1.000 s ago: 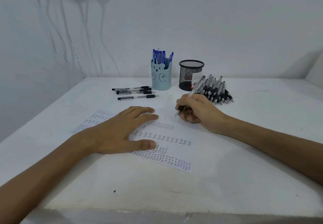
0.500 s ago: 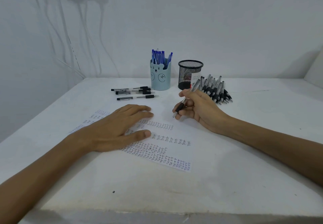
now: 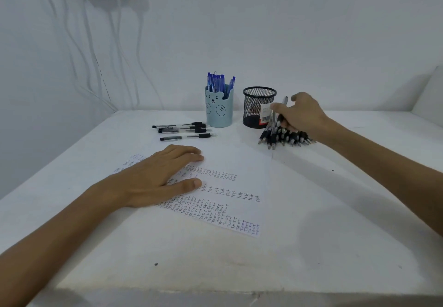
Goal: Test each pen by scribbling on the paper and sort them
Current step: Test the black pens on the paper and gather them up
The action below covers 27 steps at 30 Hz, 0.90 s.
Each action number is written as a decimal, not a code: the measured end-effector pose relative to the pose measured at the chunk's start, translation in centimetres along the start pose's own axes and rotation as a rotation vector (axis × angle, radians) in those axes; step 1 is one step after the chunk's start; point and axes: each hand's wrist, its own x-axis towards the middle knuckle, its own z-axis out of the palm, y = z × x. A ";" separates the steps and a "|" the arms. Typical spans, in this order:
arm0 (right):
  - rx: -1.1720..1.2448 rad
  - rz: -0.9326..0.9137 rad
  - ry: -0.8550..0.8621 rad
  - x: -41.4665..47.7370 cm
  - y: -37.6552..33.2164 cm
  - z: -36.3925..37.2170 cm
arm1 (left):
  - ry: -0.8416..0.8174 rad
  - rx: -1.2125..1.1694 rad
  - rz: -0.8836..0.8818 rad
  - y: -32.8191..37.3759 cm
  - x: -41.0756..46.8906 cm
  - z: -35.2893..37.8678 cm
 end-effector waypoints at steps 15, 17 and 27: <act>-0.536 -0.076 0.099 3.7 1.1 1.9 | 0.007 0.007 0.021 -0.6 0.1 0.3; -0.585 -0.104 0.116 3.1 0.7 1.9 | 0.017 0.007 0.026 -0.6 0.2 0.3; -0.688 -0.523 -0.072 -1.3 -2.7 6.1 | 0.088 0.038 -0.053 -1.5 0.0 -0.2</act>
